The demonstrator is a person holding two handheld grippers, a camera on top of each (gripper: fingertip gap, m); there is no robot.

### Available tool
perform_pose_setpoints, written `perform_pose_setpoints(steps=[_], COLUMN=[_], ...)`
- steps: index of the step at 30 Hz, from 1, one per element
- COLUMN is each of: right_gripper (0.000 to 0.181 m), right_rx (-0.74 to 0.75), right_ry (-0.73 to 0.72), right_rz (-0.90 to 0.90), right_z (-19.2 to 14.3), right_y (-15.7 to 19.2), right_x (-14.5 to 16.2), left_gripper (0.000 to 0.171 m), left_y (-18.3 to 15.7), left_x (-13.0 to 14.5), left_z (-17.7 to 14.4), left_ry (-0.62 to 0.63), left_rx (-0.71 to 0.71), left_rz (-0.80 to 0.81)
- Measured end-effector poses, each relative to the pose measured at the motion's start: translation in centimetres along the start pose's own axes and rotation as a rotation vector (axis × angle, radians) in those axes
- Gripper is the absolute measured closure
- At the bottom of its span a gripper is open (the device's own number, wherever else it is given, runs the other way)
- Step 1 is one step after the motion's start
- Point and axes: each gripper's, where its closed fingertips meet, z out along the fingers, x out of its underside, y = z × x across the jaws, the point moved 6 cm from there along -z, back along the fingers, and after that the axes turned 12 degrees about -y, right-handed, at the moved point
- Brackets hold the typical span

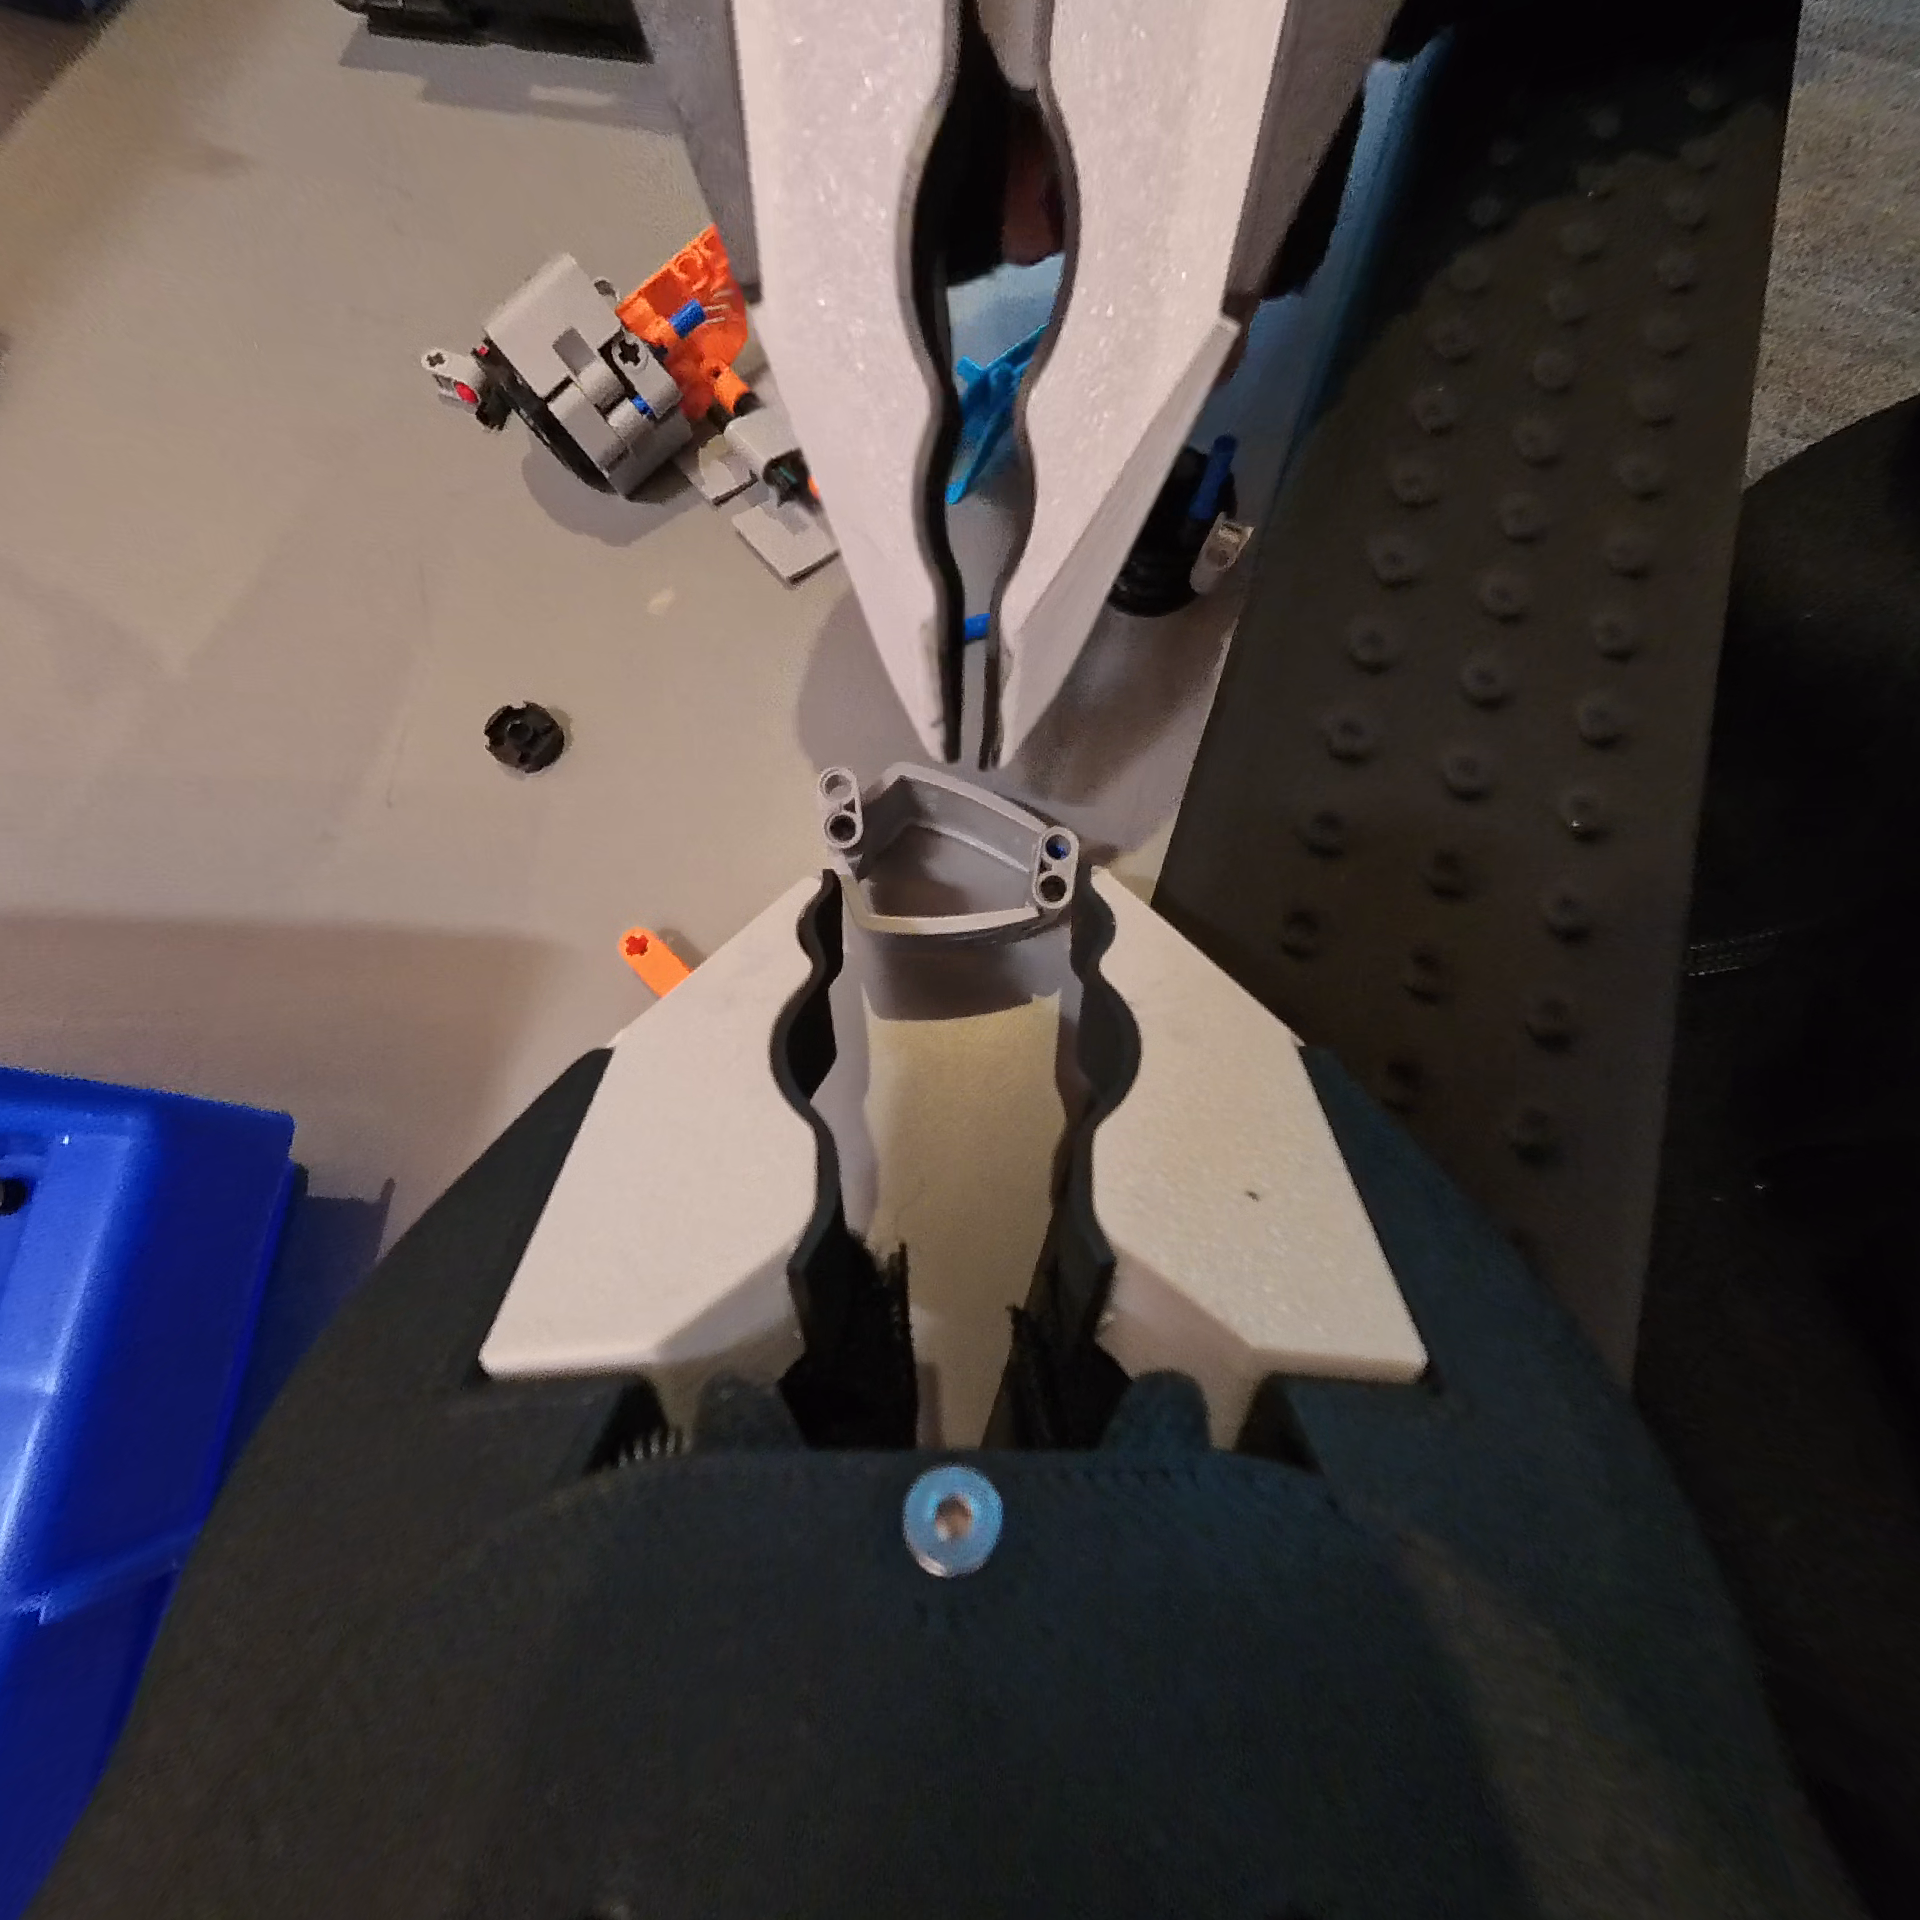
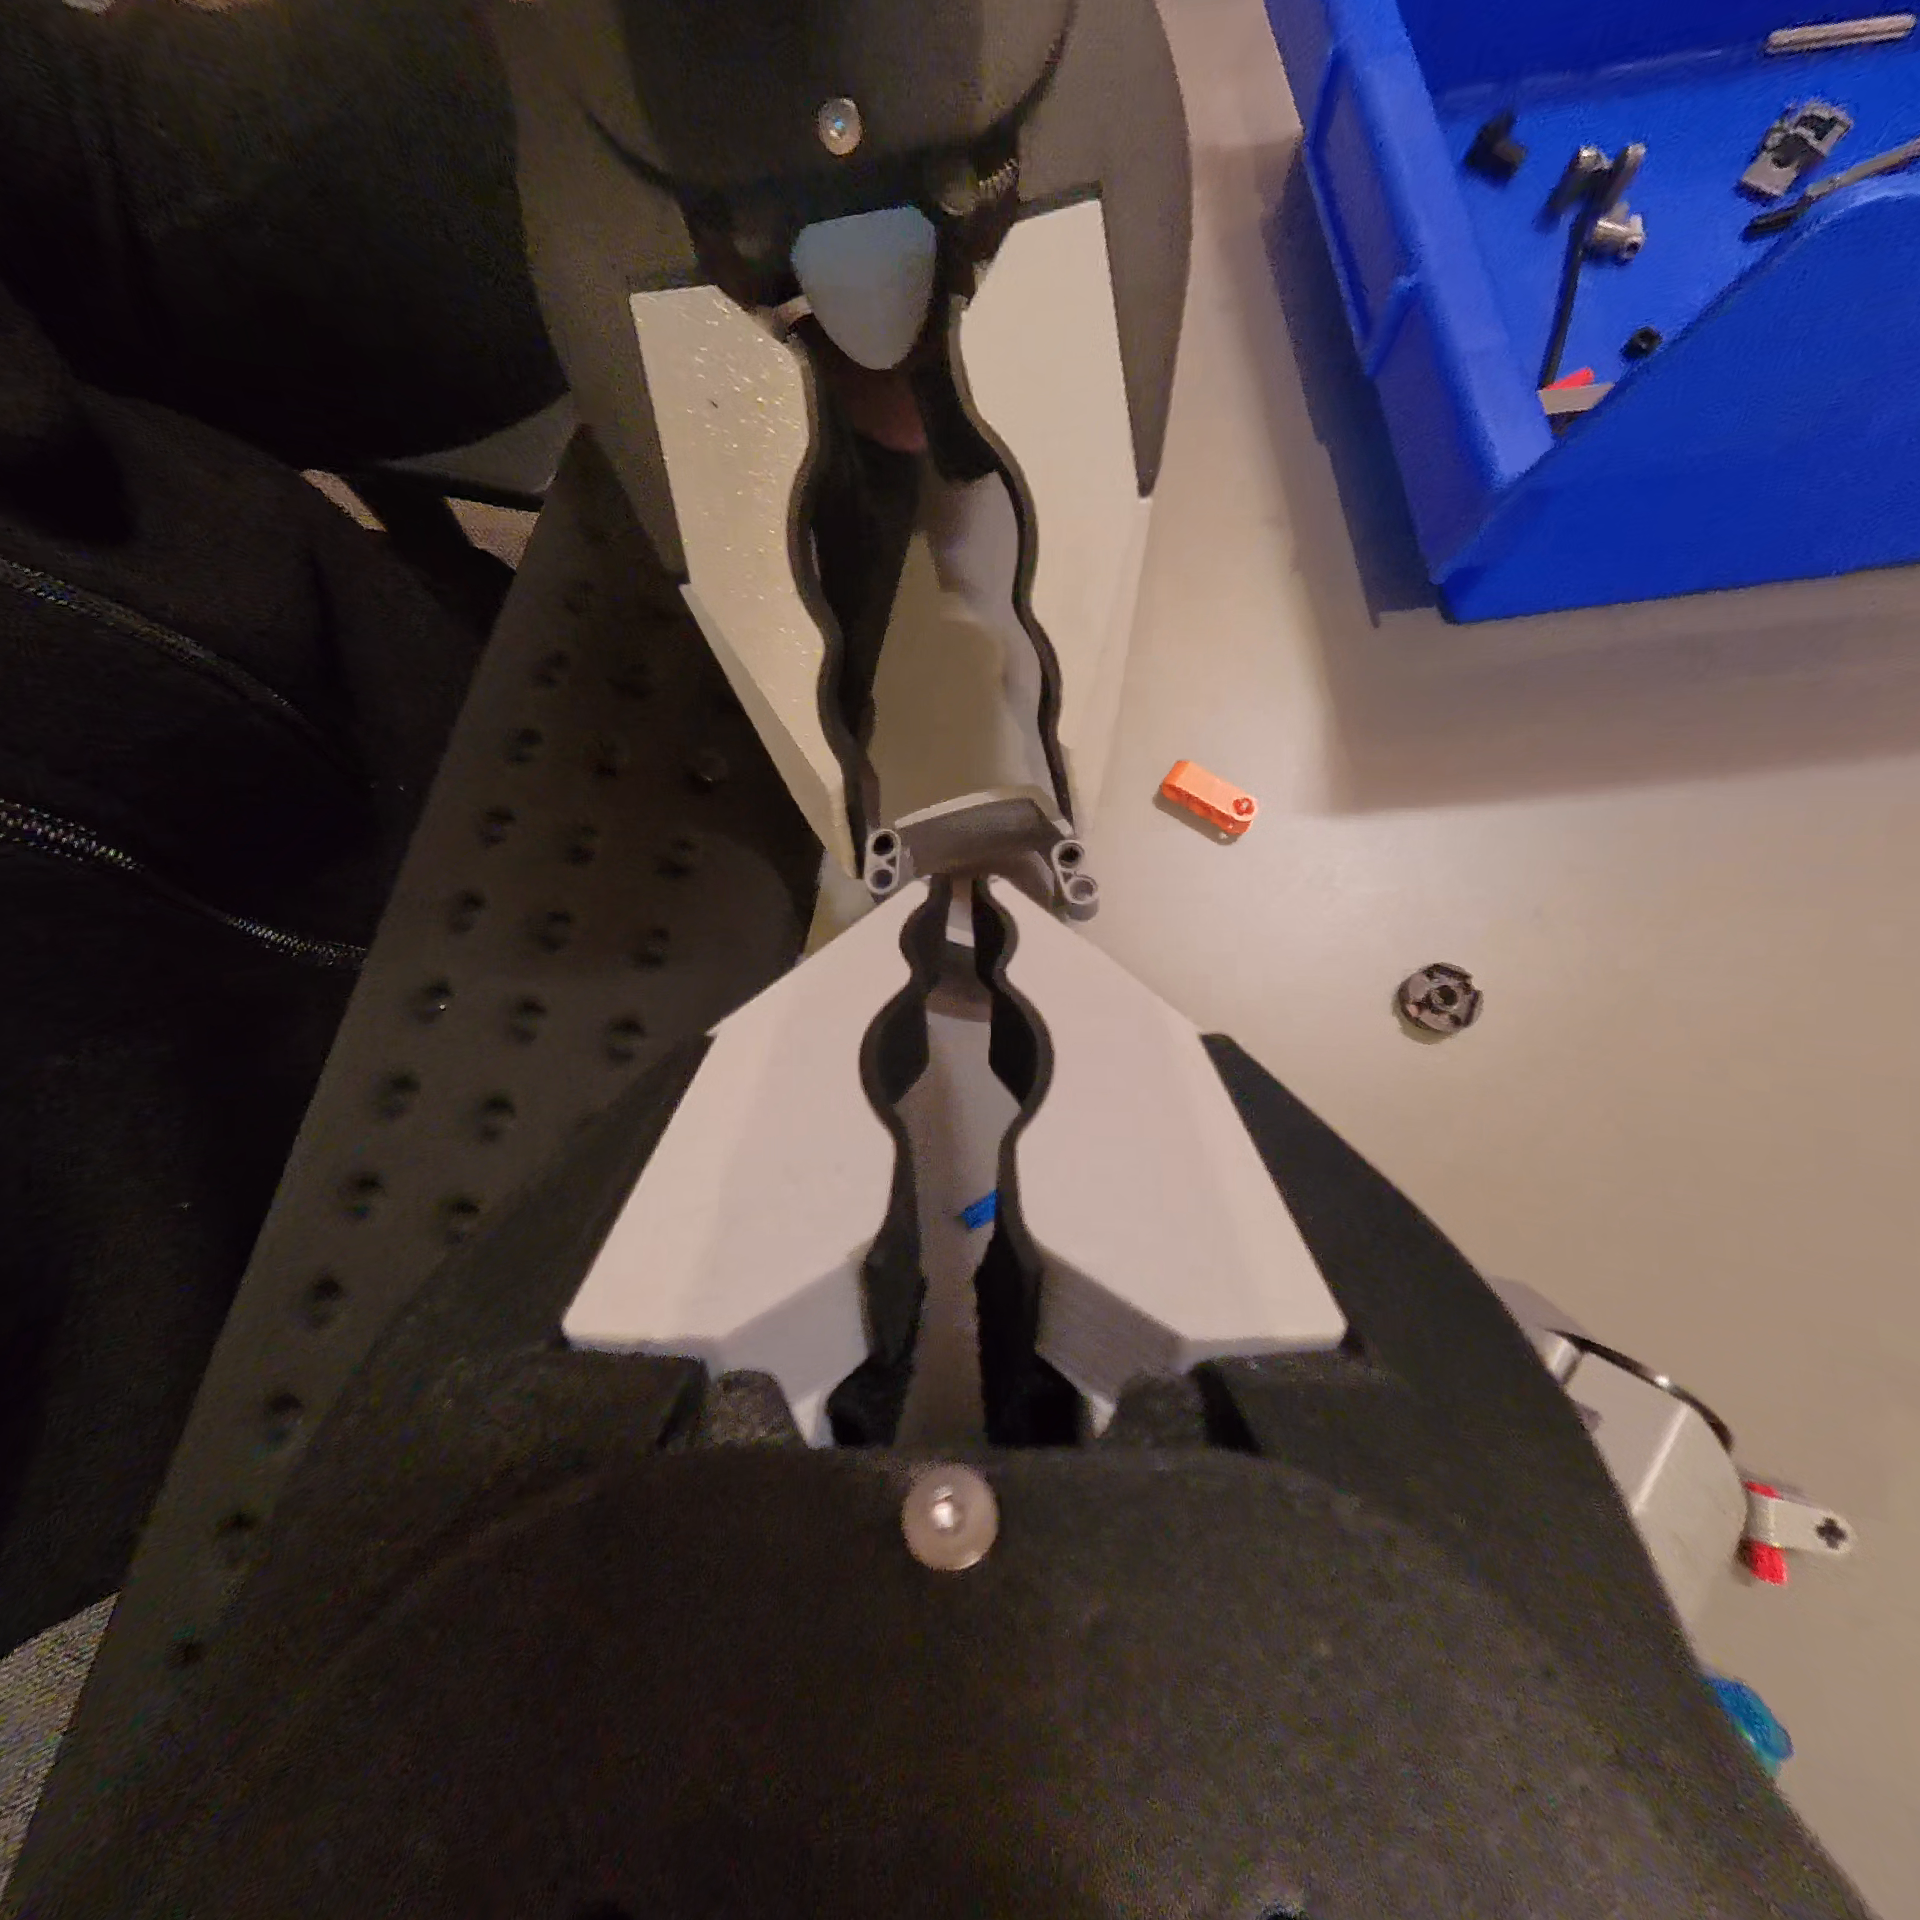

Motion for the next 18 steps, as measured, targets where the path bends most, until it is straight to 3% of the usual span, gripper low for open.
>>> perform_pose_setpoints(steps=[8,18], right_gripper=[0.181,0.171], right_rx=[-0.032,-0.094], right_ry=[0.012,-0.041], right_rz=[0.006,0.106], right_z=[0.8,0.5], right_y=[0.1,-0.2], right_x=[1.0,1.1], left_gripper=[0.129,0.129], left_y=[0.0,0.1], left_x=[-0.3,-0.5], left_z=[0.4,0.5], left_ry=[0.028,0.048], left_rx=[0.005,0.004], left_rz=[0.004,0.003])
